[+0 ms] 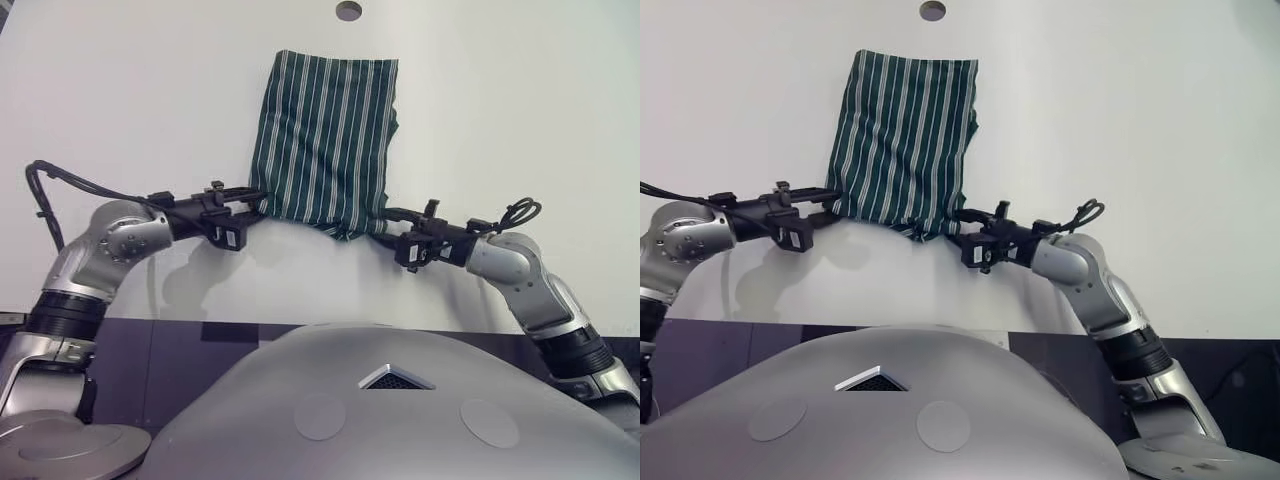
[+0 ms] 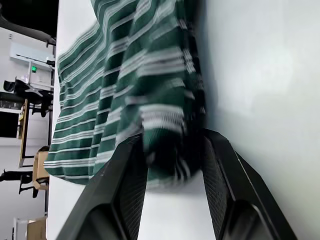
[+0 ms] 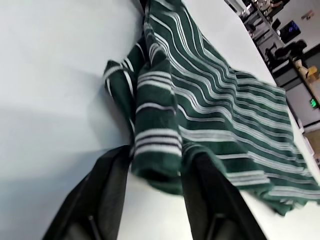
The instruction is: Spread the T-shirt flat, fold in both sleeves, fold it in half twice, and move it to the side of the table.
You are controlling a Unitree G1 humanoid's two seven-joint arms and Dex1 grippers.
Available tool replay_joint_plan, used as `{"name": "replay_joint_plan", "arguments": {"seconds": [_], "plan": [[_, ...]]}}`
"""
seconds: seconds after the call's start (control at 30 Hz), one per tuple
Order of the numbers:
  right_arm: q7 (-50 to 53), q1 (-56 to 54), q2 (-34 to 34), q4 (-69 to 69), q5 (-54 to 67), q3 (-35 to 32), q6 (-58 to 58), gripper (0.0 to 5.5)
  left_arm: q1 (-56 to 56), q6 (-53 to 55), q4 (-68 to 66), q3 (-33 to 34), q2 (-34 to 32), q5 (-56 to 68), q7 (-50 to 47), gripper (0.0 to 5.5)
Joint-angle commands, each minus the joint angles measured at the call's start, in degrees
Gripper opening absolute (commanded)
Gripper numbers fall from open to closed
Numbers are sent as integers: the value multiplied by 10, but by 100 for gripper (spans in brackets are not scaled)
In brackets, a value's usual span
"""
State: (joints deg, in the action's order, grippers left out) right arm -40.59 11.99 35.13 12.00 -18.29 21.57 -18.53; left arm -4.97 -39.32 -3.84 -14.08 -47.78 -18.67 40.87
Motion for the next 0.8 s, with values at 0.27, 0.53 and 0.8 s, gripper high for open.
{"name": "replay_joint_plan", "arguments": {"seconds": [0.27, 0.53, 0.8], "plan": [[-71, -71, 1, -70, 84, 9, 96, 0, -12, 303, 89, -53, 34, 159, 130, 15], [-283, -194, 103, 77, 505, -102, 543, 0, 64, 764, 287, 71, -38, 609, 215, 12], [-214, -491, -100, -319, 409, -59, 490, 0, 210, 799, 80, 85, 60, 527, 80, 11]]}}
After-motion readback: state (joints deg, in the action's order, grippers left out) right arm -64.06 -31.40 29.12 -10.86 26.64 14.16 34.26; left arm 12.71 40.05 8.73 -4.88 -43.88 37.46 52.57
